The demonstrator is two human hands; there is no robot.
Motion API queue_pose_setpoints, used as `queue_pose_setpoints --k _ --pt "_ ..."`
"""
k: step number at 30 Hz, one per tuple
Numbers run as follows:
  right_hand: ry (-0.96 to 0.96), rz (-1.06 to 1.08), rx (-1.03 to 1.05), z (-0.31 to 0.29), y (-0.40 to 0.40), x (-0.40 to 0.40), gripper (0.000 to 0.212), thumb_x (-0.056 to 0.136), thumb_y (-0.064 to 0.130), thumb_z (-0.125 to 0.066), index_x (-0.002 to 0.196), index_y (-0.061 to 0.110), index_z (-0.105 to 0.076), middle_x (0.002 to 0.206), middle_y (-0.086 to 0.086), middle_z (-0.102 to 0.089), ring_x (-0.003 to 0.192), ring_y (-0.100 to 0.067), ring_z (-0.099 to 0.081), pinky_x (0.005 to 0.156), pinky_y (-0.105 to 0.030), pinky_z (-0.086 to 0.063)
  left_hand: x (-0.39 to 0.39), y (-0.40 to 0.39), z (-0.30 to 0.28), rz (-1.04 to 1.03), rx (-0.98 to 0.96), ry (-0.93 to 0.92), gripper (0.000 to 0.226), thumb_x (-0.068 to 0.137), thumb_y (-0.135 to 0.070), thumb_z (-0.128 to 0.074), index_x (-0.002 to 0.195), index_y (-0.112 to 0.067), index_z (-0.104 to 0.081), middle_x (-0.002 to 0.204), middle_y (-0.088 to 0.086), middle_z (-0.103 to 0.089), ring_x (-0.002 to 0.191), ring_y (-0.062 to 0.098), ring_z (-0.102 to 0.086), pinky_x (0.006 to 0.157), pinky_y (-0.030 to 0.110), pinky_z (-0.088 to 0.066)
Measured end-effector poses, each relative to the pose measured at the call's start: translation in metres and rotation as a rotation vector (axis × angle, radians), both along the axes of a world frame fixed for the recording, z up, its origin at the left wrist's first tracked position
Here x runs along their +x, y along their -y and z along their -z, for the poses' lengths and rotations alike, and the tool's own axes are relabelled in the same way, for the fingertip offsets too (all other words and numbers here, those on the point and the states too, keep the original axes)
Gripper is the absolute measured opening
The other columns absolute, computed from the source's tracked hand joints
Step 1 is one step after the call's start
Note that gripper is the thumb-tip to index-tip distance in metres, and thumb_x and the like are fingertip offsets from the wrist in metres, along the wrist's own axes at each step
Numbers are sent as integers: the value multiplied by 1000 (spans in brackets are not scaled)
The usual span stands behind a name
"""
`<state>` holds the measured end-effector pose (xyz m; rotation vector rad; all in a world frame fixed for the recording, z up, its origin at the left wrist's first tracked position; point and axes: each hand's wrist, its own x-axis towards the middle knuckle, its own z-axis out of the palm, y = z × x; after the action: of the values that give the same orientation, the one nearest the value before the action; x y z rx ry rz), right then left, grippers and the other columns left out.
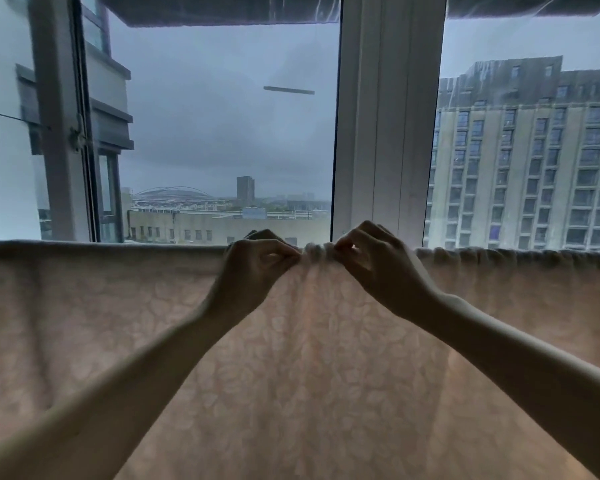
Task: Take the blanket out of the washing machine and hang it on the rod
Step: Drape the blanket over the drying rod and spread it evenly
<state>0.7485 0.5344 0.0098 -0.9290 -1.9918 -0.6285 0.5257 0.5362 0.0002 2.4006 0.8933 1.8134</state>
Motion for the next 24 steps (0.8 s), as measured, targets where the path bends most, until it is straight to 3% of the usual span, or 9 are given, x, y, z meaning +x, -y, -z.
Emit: queue_pose_setpoints --k 4,8,12,16,18,21,24 --pt "-3 10 55 2 -6 5 20 91 29 -51 94 12 -62 91 0 -59 80 -11 -56 69 -28 -54 -28 -2 -12 -30 -72 -17 8 78 -10 -75 86 -9 -77 85 -2 -73 83 9 -69 79 27 -55" --pt "-83 53 164 12 -15 15 9 93 17 -52 88 10 -55 82 -1 -54 70 -10 -48 59 -23 -41 -82 -8 -15 -189 -95 -108 14 79 -8 -74 91 -17 -75 89 -7 -72 85 5 -67 83 26 -55" --pt "-109 72 161 14 -18 6 7 91 18 -46 87 14 -51 83 0 -55 73 -12 -49 61 -29 -45 -127 -9 -14 -296 -119 -182 19 82 -14 -71 98 -24 -71 94 -6 -71 86 -1 -65 82 9 -49" --pt "-27 86 79 11 -14 -30 11 90 22 -57 99 16 -58 96 1 -63 81 -8 -51 66 -23 -41 -155 -5 -16 -304 -142 -249 22 81 -25 -70 93 -41 -63 84 -29 -65 87 -12 -62 78 1 -44" --pt "-8 90 70 12 -15 -48 21 92 32 -50 105 18 -59 100 1 -66 84 -9 -55 70 -25 -41 -170 -6 -17 -317 -120 -288 20 81 -29 -67 94 -43 -62 81 -30 -65 86 -15 -60 76 1 -44" --pt "-3 95 46 12 -19 -74 24 95 35 -49 108 20 -60 101 1 -68 87 -13 -60 74 -29 -46 -196 -12 -17 -347 -98 -323 16 89 -21 -63 103 -27 -69 91 -22 -64 87 -16 -59 78 8 -45" --pt "2 103 40 11 -19 -104 22 96 35 -48 106 20 -61 96 2 -68 83 -13 -60 75 -36 -53 -223 -15 -15 -379 -110 -380 23 92 -22 -59 113 -19 -69 99 -9 -68 91 2 -63 84 28 -51"
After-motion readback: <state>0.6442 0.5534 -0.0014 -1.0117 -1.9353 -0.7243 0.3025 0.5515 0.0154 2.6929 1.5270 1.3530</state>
